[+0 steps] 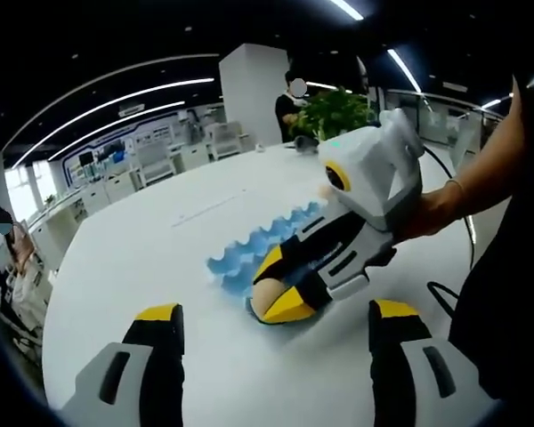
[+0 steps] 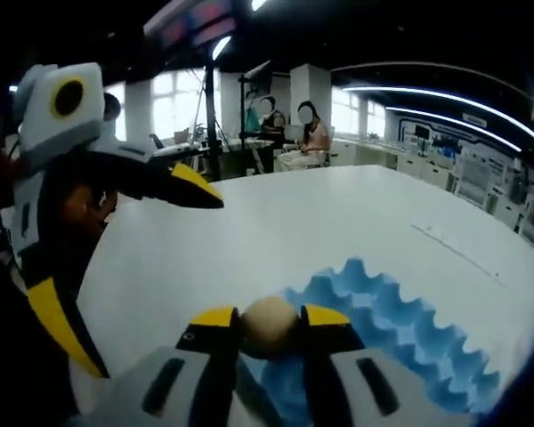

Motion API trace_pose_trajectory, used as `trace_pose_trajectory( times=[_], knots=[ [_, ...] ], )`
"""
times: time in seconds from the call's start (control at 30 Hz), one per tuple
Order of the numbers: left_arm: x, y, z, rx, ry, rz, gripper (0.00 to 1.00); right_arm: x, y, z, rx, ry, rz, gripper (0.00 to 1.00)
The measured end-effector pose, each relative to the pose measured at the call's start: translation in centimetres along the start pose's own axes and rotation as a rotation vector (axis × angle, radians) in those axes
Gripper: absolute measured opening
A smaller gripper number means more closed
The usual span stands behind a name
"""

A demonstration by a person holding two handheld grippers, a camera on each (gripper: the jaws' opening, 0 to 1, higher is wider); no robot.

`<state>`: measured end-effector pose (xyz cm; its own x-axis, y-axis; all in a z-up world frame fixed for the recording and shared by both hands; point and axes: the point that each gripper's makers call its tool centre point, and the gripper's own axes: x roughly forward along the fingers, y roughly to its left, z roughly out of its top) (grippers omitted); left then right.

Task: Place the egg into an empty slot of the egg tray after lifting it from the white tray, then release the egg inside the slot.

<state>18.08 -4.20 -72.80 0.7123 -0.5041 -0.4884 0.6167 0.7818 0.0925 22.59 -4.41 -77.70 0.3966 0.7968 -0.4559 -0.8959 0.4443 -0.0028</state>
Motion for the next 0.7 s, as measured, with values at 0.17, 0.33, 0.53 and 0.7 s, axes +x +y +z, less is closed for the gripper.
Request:
trace_pose_trajectory(
  times=[0.17, 0.33, 0.53, 0.7],
  knots=[
    [0.0, -0.2, -0.1, -0.002, 0.001, -0.005, 0.86, -0.2, 0.1, 0.0, 0.003, -0.003, 0.002, 0.32],
    [-0.1, -0.4, 0.0, 0.0, -0.004, -0.008, 0.86, -0.5, 0.1, -0.1, 0.003, -0.002, -0.001, 0.31],
    [0.1, -0.7, 0.2, 0.001, -0.009, -0.016, 0.86, -0.9, -0.2, -0.3, 0.015, -0.013, -0.01, 0.31],
    [0.1, -0.8, 0.4, 0.005, -0.01, -0.021, 0.86, -1.7, -0.5, -0.5, 0.023, -0.009, -0.019, 0.31]
  ],
)
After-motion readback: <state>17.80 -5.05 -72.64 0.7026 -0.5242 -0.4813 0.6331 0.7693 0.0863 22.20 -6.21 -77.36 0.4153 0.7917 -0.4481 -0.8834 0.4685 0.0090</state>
